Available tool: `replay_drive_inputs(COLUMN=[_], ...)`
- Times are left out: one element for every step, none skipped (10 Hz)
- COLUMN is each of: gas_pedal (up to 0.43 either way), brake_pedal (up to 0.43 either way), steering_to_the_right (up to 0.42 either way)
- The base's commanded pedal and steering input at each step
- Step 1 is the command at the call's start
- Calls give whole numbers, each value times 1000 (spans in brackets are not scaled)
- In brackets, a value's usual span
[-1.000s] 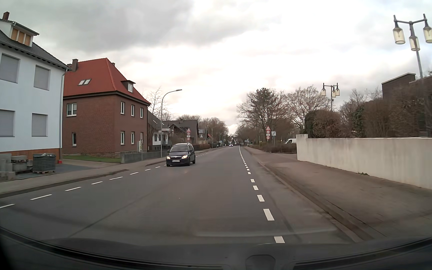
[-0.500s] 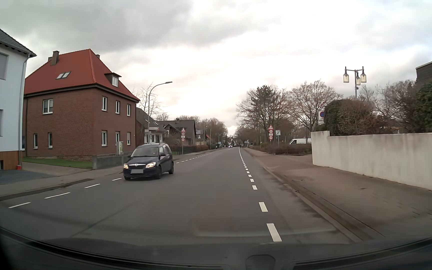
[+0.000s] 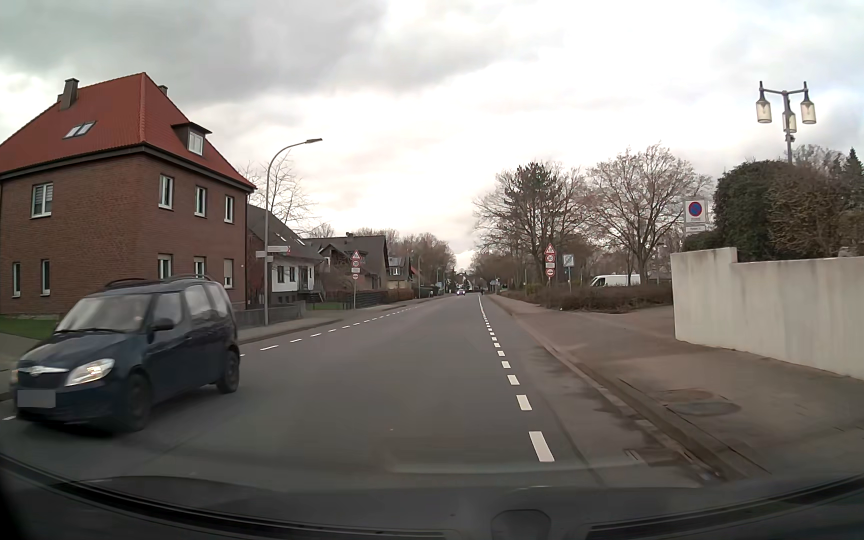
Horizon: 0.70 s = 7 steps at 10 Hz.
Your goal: Follow the waypoints while adhering to traffic rules and regulations
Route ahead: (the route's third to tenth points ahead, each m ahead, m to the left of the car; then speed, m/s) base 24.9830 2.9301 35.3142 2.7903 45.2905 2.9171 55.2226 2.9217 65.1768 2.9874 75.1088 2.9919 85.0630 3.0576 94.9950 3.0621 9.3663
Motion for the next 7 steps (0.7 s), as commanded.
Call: replay_drive_inputs(gas_pedal=[0,0,0,0,0,0,0], brake_pedal=[195,201,201,207,201,207,177], steering_to_the_right=[-1,-1,-1,-2,-2,-2,-2])
